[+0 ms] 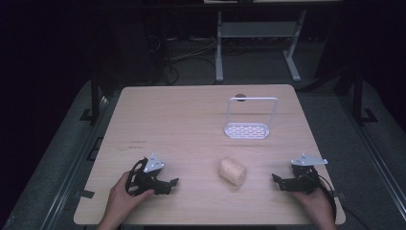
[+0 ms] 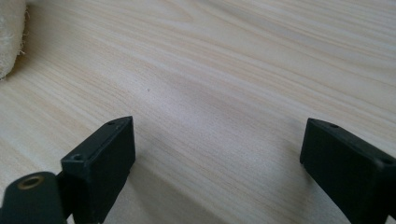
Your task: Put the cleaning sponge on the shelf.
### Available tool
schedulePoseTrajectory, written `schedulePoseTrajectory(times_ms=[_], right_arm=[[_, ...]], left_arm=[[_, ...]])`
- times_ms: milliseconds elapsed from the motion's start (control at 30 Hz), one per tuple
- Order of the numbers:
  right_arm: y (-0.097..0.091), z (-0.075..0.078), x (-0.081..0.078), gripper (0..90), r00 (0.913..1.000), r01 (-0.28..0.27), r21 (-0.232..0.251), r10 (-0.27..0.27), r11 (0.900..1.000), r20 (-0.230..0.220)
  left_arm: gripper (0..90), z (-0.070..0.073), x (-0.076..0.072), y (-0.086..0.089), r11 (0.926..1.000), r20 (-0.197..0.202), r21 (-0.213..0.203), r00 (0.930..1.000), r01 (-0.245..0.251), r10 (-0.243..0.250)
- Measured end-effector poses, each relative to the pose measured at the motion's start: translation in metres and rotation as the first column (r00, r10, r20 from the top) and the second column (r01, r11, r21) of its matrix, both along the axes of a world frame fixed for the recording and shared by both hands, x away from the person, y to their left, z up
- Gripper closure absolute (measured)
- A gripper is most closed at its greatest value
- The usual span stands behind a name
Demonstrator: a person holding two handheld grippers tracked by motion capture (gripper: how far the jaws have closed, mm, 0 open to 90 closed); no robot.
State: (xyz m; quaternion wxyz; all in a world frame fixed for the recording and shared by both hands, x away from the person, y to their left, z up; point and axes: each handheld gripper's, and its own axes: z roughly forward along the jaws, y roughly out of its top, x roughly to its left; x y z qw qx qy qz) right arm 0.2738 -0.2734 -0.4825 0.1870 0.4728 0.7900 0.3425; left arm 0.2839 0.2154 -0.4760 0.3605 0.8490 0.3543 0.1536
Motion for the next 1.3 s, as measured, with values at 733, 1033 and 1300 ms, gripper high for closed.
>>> schedulePoseTrajectory(times_ms=[733,1033,1300], right_arm=[[0.0,0.013,-0.001,10.5,0.9995,-0.027,0.021,0.027,0.9994,0.018],[0.005,0.022,-0.002,10.5,0.9978,-0.059,0.057,0.057,0.9966,0.033],[0.013,0.027,-0.002,10.5,0.9955,-0.089,0.067,0.087,0.9938,0.039]], left_arm=[[12.8,0.0,0.0,0.0,1.0,0.0,0.0,1.0,0.0,0.0],[12.8,0.0,0.0,0.0,1.0,0.0,0.001,1.0,0.0,0.0],[12.8,0.0,0.0,0.0,1.0,0.0,0.004,1.0,0.003,-0.003]])
